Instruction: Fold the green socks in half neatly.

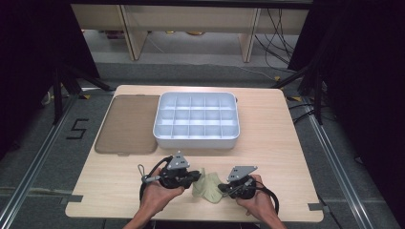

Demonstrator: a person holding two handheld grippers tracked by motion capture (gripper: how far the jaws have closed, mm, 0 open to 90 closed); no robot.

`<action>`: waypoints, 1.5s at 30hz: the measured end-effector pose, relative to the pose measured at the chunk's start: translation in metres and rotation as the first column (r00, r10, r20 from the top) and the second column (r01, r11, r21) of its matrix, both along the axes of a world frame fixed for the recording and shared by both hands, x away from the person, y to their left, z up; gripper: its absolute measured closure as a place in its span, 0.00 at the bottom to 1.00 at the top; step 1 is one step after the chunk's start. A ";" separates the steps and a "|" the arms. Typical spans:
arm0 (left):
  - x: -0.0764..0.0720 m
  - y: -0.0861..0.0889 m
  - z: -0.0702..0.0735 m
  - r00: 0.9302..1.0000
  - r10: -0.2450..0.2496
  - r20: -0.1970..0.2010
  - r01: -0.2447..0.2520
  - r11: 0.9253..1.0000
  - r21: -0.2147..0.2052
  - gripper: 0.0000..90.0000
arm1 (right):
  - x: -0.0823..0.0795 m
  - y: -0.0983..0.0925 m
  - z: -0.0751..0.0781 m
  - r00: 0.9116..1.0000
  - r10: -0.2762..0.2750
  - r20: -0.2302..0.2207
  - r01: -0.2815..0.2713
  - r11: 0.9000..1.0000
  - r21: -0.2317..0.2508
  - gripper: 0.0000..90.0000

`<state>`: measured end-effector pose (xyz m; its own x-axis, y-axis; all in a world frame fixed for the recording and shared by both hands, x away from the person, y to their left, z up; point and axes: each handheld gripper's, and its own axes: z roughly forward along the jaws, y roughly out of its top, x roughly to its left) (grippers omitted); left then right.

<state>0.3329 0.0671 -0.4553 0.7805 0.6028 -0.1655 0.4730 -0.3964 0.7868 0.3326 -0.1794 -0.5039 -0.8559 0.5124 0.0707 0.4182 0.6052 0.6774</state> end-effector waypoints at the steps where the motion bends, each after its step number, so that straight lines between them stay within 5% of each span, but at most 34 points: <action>1: 0.000 0.000 0.000 1.000 0.000 0.000 0.000 1.000 0.000 0.93 | 0.000 0.000 0.000 1.000 0.000 0.000 0.000 1.000 0.000 1.00; 18: 0.010 -0.038 -0.022 0.998 -0.043 -0.037 0.045 0.998 0.039 0.93 | 0.003 -0.003 0.001 1.000 0.013 -0.001 -0.013 1.000 -0.006 1.00; 25: 0.011 -0.047 -0.028 0.997 -0.063 -0.042 0.065 0.997 0.050 0.90 | 0.005 -0.014 0.008 1.000 -0.006 0.011 0.005 0.999 0.035 1.00; 29: 0.011 -0.048 -0.030 0.997 -0.052 -0.049 0.053 0.998 0.023 0.84 | 0.004 -0.024 0.014 0.999 -0.043 0.032 0.042 0.998 0.052 1.00; 31: 0.012 -0.047 -0.029 0.997 -0.055 -0.058 0.057 0.998 0.025 0.79 | 0.004 -0.026 0.015 0.998 -0.049 0.034 0.047 0.997 0.055 1.00; 37: 0.013 -0.032 -0.014 0.998 -0.031 -0.059 0.026 0.996 -0.083 0.63 | 0.006 -0.035 0.019 0.997 -0.068 0.029 0.066 0.995 0.077 0.99; 40: 0.014 -0.017 -0.007 0.999 -0.012 -0.045 0.008 0.994 -0.105 0.65 | 0.006 -0.035 0.022 0.996 -0.068 0.049 0.063 0.994 0.092 0.99; 45: 0.015 -0.002 -0.011 1.000 -0.015 -0.023 0.014 0.999 -0.049 0.79 | 0.003 -0.032 0.031 0.994 -0.066 0.086 0.057 0.993 0.104 0.99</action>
<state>0.3476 0.0651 -0.4665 0.7848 0.5820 -0.2130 0.4859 -0.3645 0.7944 0.3356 -0.2113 -0.4733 -0.8281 0.5584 0.0497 0.3878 0.5065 0.7701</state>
